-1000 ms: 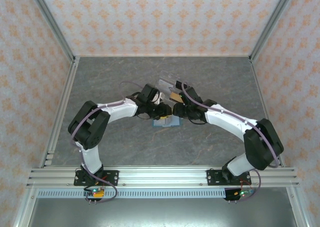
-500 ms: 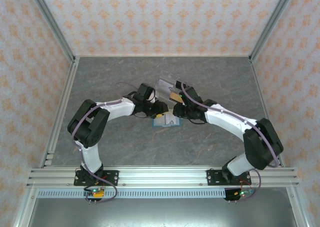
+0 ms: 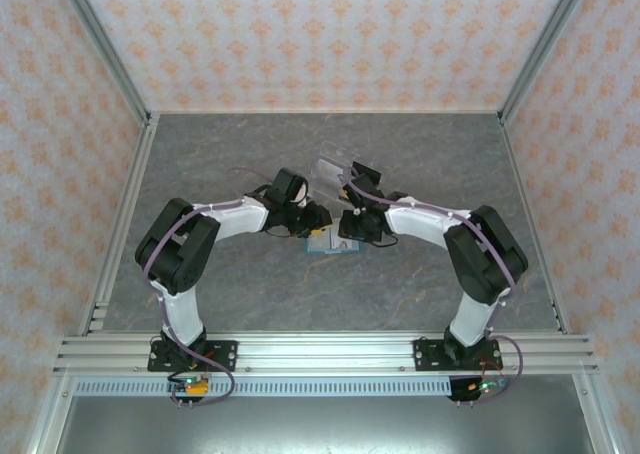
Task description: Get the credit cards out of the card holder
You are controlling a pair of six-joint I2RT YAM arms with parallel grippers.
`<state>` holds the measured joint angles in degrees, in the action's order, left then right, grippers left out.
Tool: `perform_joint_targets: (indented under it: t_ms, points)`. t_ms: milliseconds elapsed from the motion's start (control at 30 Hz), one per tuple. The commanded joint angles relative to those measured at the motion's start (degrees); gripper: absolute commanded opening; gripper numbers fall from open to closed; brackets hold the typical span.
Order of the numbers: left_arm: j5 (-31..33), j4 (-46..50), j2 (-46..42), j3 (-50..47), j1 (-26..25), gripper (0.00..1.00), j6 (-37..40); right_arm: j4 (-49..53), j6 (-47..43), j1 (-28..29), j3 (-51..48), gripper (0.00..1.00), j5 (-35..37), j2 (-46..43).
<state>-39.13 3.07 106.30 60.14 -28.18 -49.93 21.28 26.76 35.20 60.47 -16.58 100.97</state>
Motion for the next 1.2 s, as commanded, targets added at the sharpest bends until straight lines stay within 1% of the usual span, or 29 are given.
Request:
perform_joint_targets:
  t_ms: [0,200,333,433,733,933,1167]
  points:
    - [-0.02,-1.02,1.31,0.42,-0.52,0.31,-0.5,1.81,-0.78,-0.22,1.76,0.34,-0.1,1.62]
    - [-1.41,-2.07,2.66,0.59,-0.78,0.3,-0.95,0.92,-1.08,-0.22,1.58,0.29,-1.83,2.34]
    - [-1.94,-2.66,2.77,0.42,-0.91,0.3,-1.04,0.58,-1.07,-0.16,1.49,0.28,-2.75,2.67]
    - [-2.26,-3.14,2.77,0.33,-0.91,0.28,-1.11,0.68,-0.95,-0.2,1.58,0.28,-2.66,2.92]
    - [-3.83,-5.59,2.54,-0.37,-0.85,0.13,-1.17,1.63,-0.84,-0.21,1.43,0.27,-1.1,3.28]
    - [-3.11,-4.34,1.67,-0.97,-0.58,0.0,-0.35,2.19,-0.79,-0.18,1.28,0.26,0.04,3.18]
    - [-1.67,-0.68,-1.43,-2.68,1.14,0.0,2.68,1.62,0.11,-0.18,0.33,0.25,0.93,1.95]
